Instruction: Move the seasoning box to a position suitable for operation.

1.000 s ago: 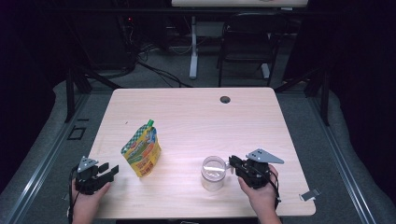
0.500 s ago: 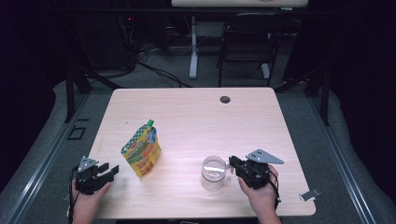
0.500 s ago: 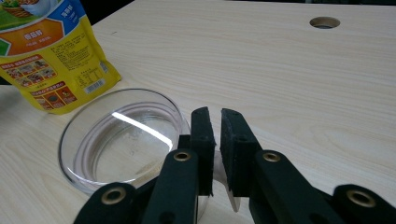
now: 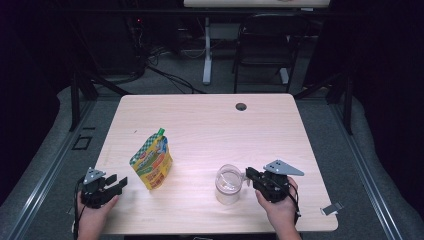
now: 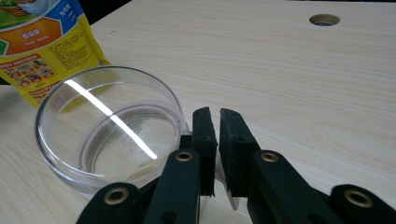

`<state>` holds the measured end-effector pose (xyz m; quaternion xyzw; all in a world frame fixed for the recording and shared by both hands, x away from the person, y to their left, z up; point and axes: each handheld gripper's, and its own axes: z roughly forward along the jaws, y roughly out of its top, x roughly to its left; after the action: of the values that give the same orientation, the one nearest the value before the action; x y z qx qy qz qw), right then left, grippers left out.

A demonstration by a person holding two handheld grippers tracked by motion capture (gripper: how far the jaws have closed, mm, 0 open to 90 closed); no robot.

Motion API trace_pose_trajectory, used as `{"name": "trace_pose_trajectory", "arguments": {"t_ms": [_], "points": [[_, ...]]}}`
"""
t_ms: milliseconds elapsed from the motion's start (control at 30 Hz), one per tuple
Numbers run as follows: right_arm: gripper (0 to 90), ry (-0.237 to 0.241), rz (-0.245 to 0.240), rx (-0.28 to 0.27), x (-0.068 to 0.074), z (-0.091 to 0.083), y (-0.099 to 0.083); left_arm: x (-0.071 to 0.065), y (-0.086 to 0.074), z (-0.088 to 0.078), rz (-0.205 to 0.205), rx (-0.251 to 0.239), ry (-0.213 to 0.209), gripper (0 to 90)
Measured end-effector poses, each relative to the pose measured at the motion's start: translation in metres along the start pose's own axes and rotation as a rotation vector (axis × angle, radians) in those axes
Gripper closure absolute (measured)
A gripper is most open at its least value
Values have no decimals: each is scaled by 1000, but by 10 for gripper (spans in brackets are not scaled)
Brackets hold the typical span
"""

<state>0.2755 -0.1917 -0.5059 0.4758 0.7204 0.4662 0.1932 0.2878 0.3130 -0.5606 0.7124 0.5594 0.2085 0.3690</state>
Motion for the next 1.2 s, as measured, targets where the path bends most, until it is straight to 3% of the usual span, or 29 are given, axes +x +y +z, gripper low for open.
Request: {"name": "trace_pose_trajectory", "arguments": {"t_ms": [1200], "points": [[869, 6, 15, -3, -2, 1, -1, -1, 0, 1, 5, 3, 1, 520]]}}
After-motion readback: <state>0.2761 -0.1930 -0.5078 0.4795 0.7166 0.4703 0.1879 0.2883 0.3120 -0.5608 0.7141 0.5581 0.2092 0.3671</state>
